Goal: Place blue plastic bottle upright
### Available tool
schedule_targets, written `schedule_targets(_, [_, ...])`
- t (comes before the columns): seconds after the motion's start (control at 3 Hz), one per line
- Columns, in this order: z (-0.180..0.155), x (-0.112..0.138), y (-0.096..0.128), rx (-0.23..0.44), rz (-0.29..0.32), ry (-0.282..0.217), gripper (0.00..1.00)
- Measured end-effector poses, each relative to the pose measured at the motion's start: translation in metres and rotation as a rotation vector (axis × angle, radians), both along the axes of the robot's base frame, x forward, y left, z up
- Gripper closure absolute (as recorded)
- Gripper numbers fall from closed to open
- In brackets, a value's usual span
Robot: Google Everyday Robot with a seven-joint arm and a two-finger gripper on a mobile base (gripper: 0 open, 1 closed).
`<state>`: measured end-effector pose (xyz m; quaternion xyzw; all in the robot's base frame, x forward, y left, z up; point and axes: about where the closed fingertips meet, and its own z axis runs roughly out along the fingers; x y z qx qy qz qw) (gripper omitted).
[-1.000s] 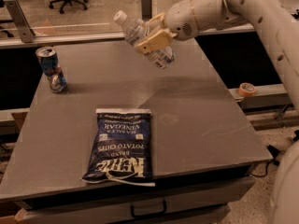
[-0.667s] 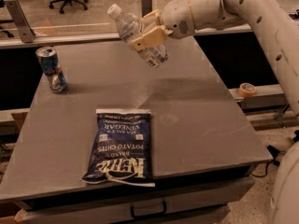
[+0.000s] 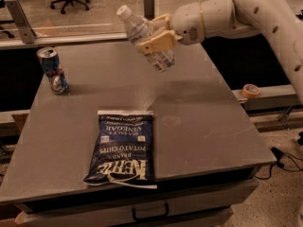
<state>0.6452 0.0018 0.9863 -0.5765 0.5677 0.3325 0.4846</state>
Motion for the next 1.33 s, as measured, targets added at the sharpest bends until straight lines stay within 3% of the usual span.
schedule_targets(0.33, [0.005,-0.020,-0.031,0.105,-0.064,-0.047,1.00])
schedule_targets(1.0, [0.020,-0.044,-0.114,0.339,-0.190,-0.170,1.00])
schedule_targets(1.33, [0.009,-0.043,-0.134,0.428,-0.230,-0.117,1.00])
